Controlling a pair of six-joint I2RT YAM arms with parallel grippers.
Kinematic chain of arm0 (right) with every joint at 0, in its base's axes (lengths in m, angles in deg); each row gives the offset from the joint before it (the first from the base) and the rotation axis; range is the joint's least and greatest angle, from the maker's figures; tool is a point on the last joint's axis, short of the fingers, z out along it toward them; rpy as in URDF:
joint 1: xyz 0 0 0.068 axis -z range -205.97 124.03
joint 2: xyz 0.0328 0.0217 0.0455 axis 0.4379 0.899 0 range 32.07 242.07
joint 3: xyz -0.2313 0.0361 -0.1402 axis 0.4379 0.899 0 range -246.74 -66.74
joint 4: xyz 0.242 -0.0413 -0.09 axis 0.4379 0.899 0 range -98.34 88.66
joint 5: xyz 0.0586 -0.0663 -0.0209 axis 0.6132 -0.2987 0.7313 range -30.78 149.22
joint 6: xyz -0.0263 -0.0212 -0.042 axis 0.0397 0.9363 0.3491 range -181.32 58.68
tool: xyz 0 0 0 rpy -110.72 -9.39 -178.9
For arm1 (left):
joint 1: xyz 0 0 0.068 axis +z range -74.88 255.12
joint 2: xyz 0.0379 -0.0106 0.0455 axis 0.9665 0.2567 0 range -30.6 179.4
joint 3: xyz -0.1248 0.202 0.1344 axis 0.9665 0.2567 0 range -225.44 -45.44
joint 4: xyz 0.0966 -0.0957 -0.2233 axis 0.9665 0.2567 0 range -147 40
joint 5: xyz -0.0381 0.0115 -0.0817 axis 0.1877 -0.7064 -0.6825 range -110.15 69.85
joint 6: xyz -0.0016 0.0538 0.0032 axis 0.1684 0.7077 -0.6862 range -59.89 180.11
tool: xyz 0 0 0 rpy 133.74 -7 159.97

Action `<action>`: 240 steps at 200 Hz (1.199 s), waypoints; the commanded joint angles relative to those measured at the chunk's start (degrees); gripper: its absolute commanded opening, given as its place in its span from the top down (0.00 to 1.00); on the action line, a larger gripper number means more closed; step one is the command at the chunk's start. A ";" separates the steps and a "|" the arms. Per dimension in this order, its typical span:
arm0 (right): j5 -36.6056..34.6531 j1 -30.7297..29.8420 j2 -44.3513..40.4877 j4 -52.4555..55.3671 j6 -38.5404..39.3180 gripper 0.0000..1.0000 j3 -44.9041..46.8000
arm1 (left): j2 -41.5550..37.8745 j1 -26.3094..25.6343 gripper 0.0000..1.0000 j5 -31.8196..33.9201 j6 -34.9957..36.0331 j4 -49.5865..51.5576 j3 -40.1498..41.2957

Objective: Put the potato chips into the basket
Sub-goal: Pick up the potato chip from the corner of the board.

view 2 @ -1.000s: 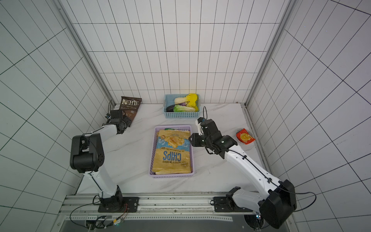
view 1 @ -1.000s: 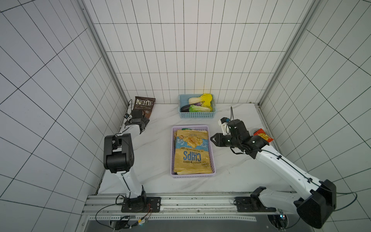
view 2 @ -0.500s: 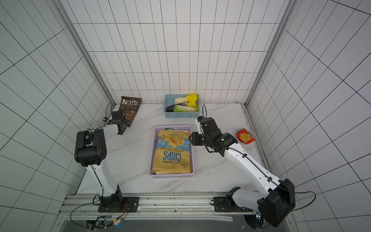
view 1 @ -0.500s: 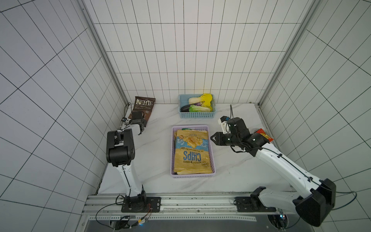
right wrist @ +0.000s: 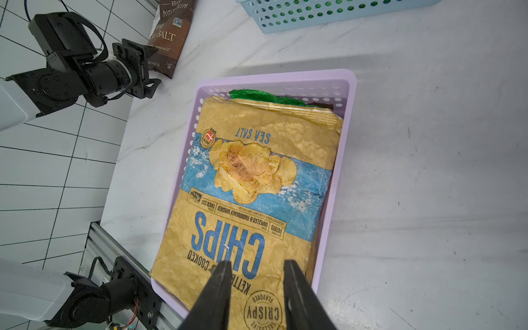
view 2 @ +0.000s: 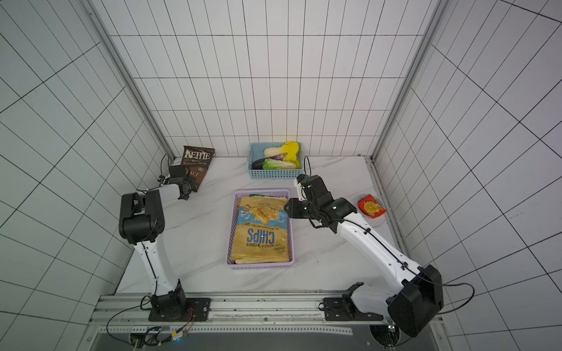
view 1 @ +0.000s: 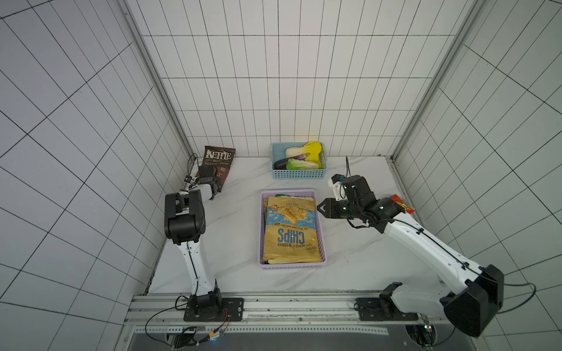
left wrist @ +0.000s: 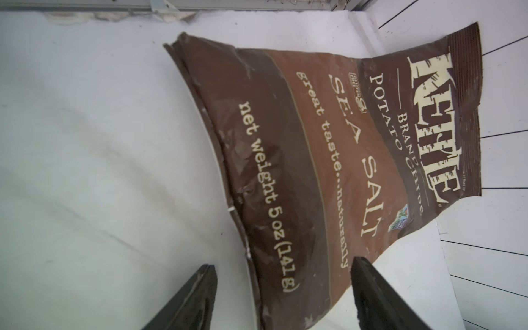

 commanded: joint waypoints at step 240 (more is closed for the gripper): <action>-1.28 0.53 -3.74 -1.29 -1.76 0.66 2.73 | 4.61 1.18 0.65 -9.10 -0.67 -2.69 -1.57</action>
